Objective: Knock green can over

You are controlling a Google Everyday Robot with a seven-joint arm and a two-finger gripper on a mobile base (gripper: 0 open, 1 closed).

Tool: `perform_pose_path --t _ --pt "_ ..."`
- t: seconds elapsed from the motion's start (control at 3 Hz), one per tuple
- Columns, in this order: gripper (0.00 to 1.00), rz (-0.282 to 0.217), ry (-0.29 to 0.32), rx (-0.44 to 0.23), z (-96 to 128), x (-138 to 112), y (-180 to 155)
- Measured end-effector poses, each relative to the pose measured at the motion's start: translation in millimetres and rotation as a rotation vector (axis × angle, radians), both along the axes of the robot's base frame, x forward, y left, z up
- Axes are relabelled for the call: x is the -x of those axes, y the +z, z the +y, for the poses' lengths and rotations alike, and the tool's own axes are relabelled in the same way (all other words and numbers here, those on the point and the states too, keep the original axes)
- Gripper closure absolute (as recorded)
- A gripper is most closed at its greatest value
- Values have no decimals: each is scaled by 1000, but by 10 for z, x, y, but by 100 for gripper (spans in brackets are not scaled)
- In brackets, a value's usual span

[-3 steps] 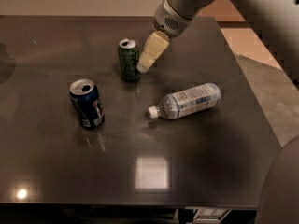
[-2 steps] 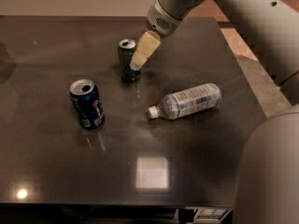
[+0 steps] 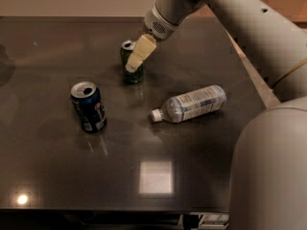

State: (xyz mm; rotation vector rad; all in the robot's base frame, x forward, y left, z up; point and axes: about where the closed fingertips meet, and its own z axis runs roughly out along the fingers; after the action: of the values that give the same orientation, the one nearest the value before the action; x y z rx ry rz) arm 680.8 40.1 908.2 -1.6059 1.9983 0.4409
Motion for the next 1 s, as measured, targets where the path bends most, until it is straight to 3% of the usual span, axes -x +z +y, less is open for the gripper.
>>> perform_pose_path --t 0.33,0.67,1.0 --pt "0 10 0 -29 82 -39 -52" --pt "9 15 1 -42 136 -53 -97" --pt "26 20 3 -45 141 -57 -121"
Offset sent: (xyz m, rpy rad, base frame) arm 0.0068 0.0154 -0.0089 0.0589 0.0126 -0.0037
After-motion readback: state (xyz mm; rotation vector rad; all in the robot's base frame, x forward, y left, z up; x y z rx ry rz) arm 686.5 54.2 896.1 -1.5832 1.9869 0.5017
